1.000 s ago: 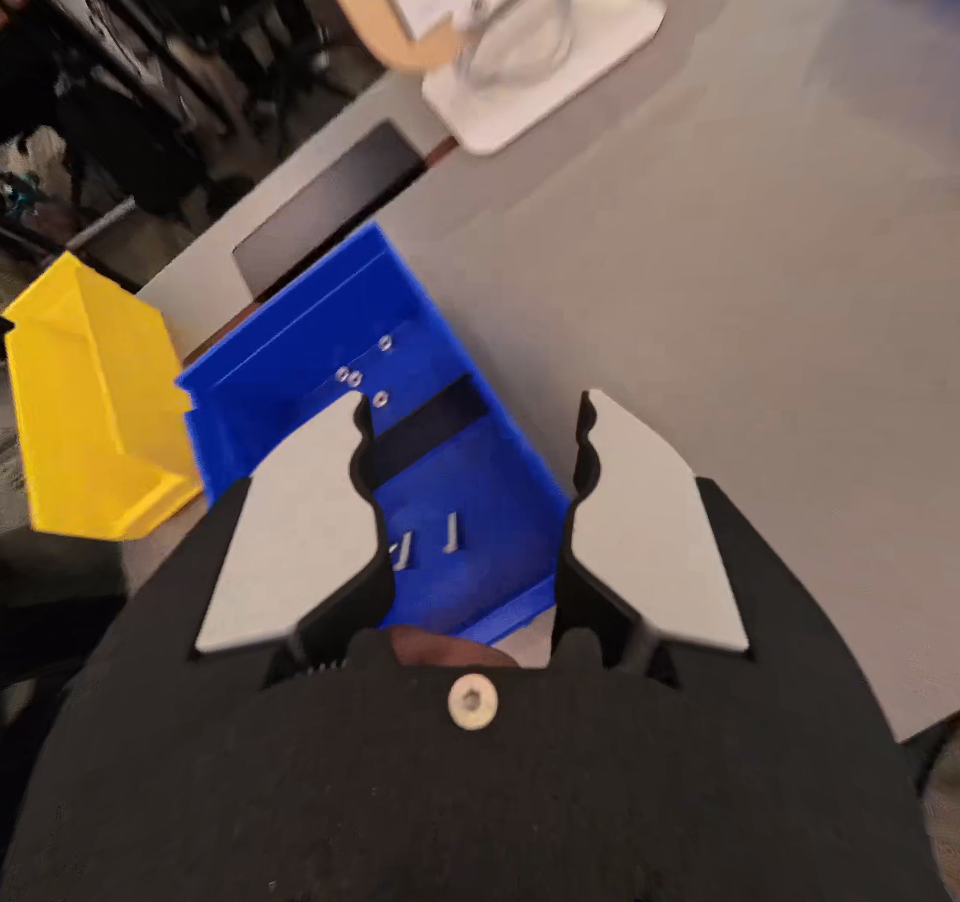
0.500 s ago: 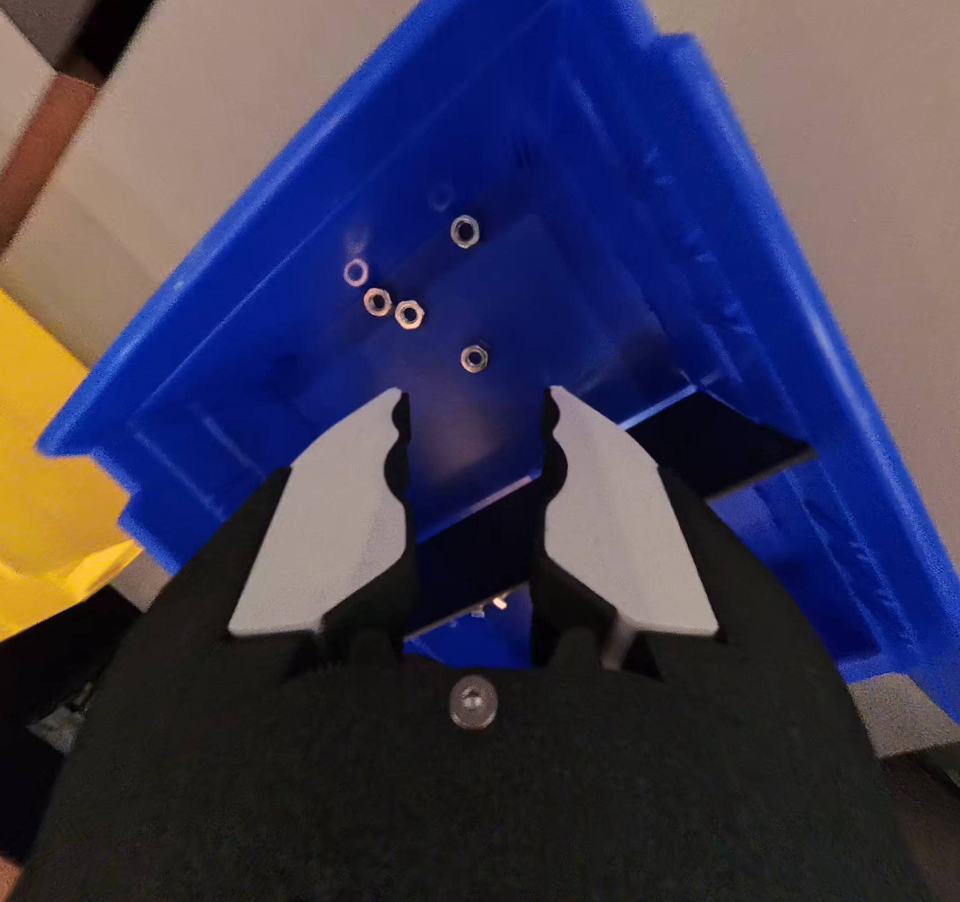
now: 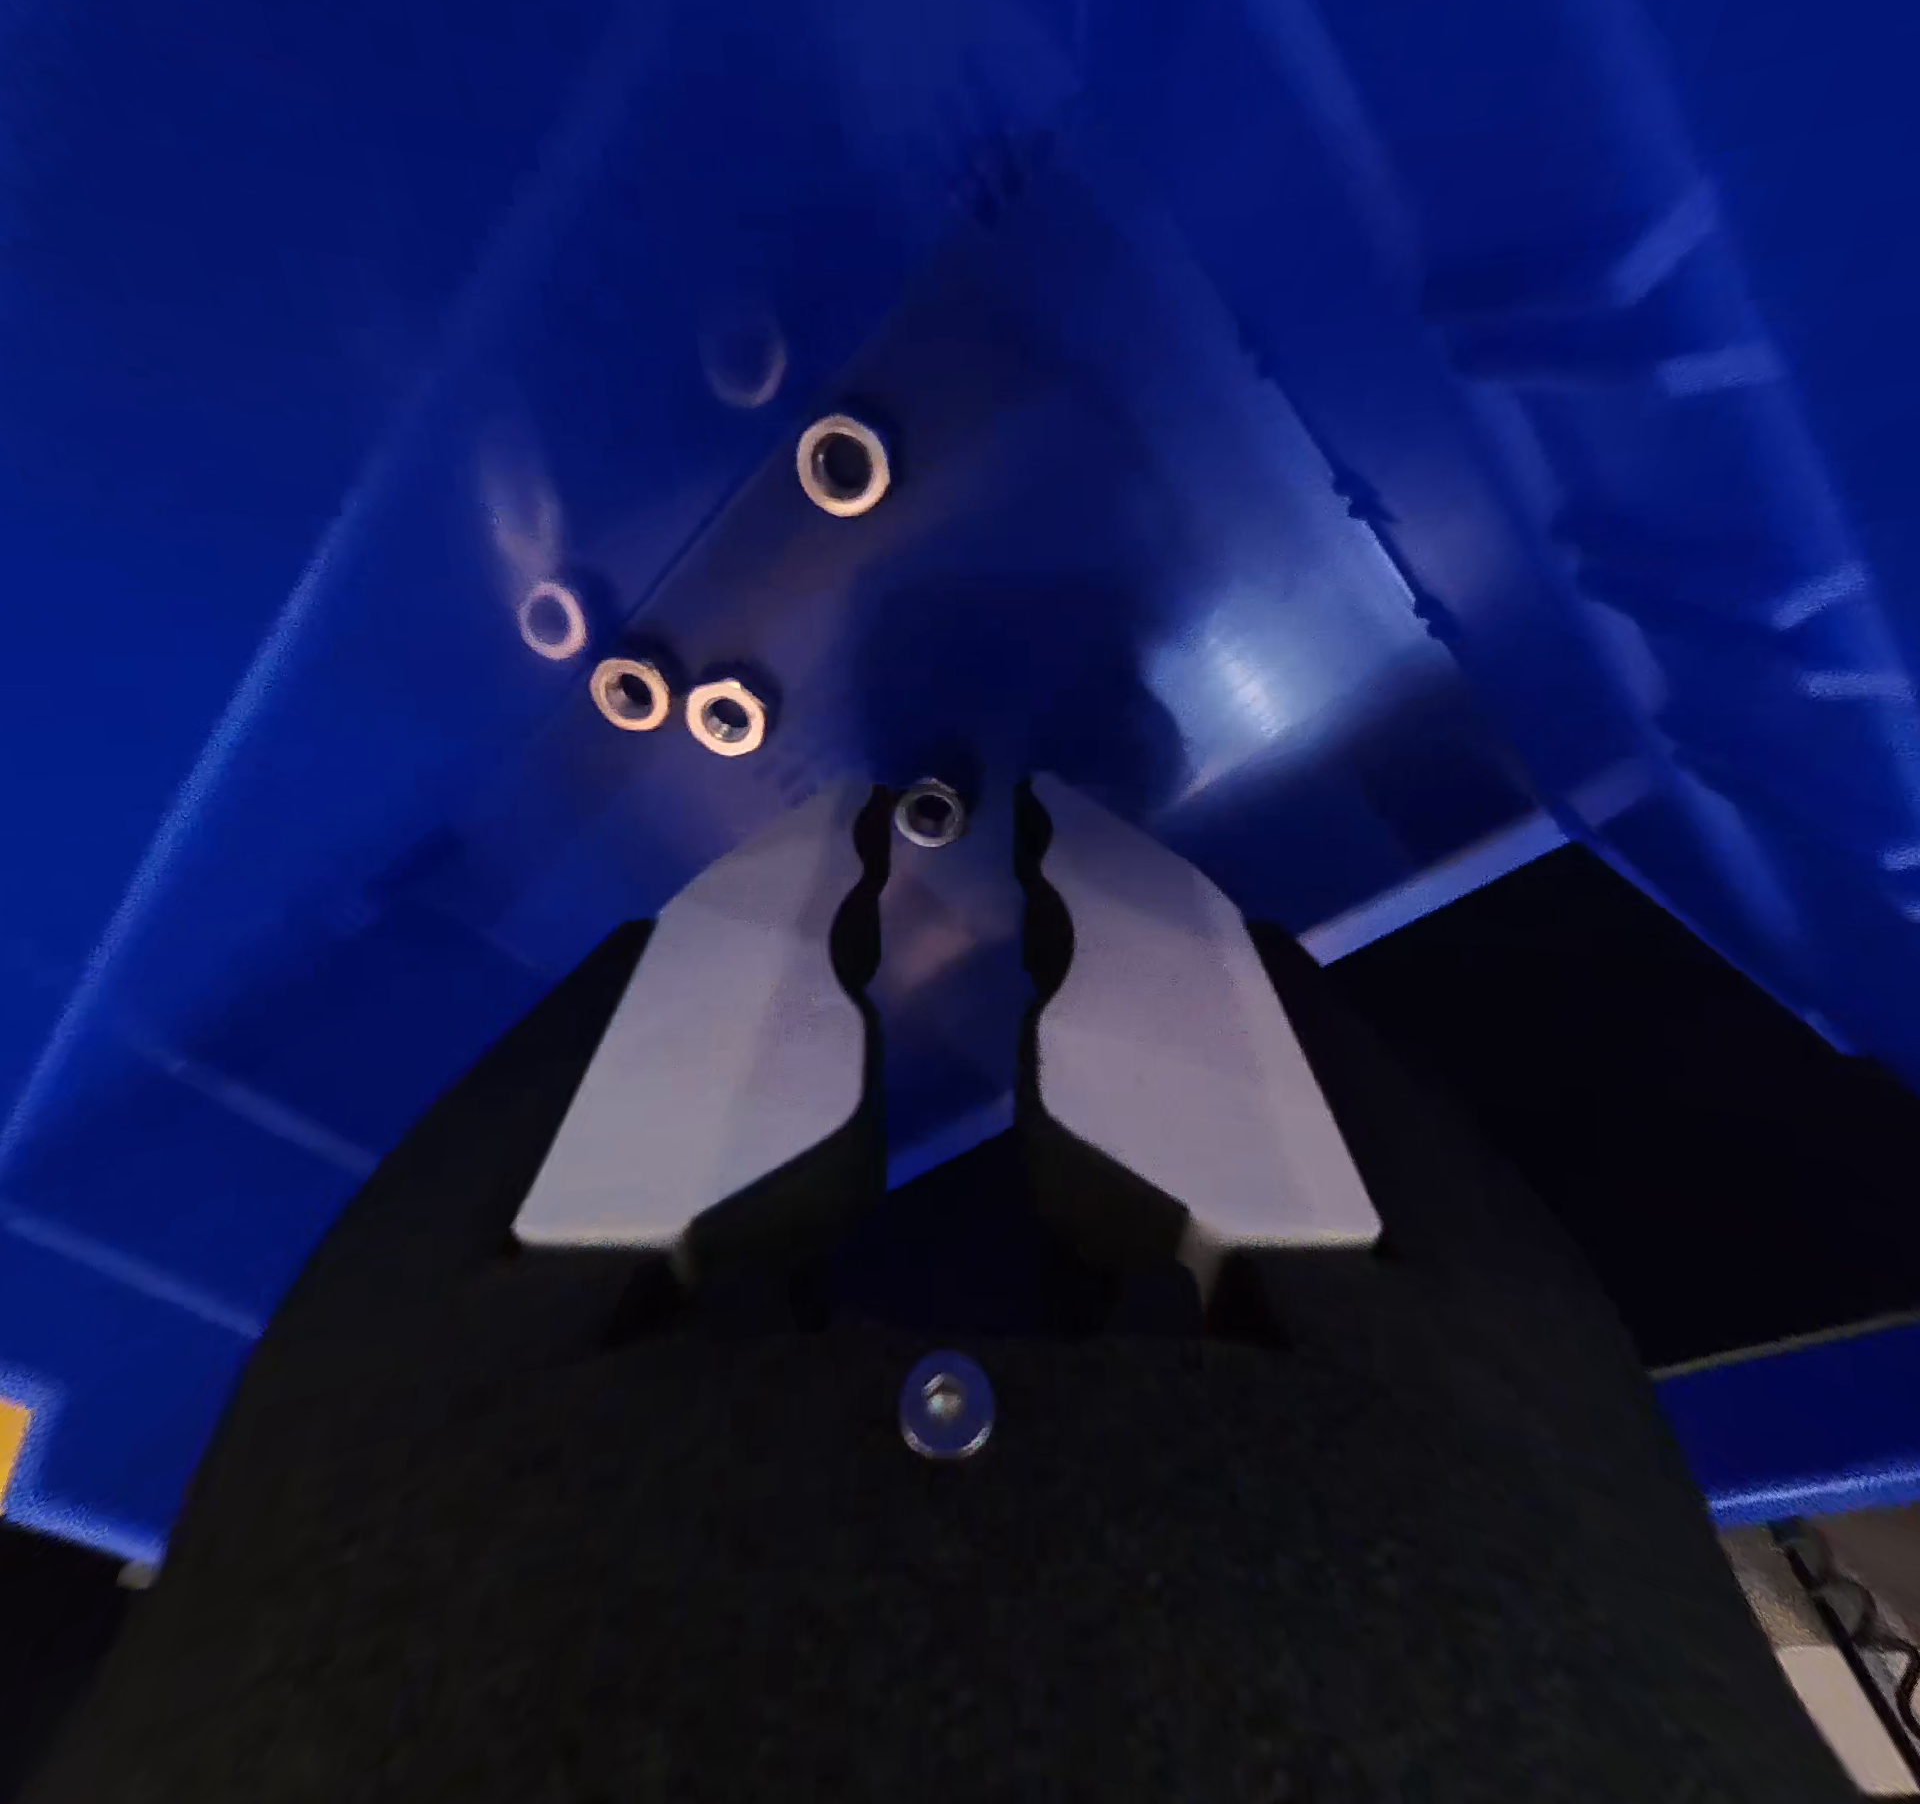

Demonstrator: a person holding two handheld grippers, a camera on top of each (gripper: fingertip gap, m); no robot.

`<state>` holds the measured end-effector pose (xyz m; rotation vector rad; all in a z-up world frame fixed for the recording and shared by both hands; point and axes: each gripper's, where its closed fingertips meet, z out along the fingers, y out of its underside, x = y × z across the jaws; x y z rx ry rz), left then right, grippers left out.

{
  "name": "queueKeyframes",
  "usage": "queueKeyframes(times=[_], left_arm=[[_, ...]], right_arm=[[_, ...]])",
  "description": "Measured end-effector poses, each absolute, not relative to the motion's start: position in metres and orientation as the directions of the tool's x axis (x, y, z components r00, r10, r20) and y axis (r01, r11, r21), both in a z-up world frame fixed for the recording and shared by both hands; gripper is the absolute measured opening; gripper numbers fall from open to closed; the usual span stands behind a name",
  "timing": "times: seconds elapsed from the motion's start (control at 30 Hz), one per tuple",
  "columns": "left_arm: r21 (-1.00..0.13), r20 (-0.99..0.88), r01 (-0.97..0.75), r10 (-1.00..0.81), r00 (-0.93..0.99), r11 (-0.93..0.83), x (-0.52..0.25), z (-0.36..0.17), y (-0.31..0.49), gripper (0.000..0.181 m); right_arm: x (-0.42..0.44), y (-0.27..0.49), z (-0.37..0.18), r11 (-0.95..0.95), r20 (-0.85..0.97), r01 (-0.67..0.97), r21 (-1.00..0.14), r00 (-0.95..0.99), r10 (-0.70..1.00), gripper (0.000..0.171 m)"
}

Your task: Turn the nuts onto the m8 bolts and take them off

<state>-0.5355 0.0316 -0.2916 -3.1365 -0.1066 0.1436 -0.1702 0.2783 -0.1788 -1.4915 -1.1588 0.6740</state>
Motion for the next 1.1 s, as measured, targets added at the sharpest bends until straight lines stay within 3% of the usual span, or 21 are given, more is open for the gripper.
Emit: queueKeyframes(times=[0.07,0.27,0.37,0.57,0.8,1.0,1.1], left_arm=[[-0.004,-0.080,0.075,0.075,0.994,-0.997,-0.535,-0.293,0.031,0.015],[-0.014,-0.077,0.078,0.079,0.994,-0.997,-0.536,-0.292,0.028,0.015],[-0.071,-0.122,0.066,0.075,0.990,-0.995,-0.539,-0.279,0.031,0.015],[-0.418,-0.209,0.012,0.109,0.972,-0.909,-0.516,-0.195,0.056,0.014],[-0.776,-0.339,-0.131,0.232,0.912,-0.618,-0.421,-0.103,0.069,0.014],[-0.909,-0.228,-0.097,0.290,0.929,-0.405,-0.333,-0.090,0.060,0.014],[-0.902,-0.225,-0.098,0.264,0.938,-0.421,-0.306,-0.107,0.063,0.014]], right_arm=[[-0.170,0.278,-0.178,0.056,0.170,0.305,-0.951,0.363,0.916,0.093],[-0.169,0.277,-0.174,0.060,0.172,0.298,-0.953,0.365,0.915,0.091],[-0.170,0.277,-0.169,0.071,0.179,0.293,-0.954,0.361,0.915,0.091],[-0.171,0.275,-0.163,0.101,0.202,0.288,-0.952,0.348,0.915,0.089],[-0.170,0.269,-0.159,0.130,0.227,0.287,-0.949,0.336,0.914,0.089],[-0.159,0.267,-0.159,0.134,0.234,0.290,-0.948,0.344,0.910,0.089],[-0.155,0.265,-0.161,0.132,0.235,0.299,-0.945,0.344,0.909,0.088]])
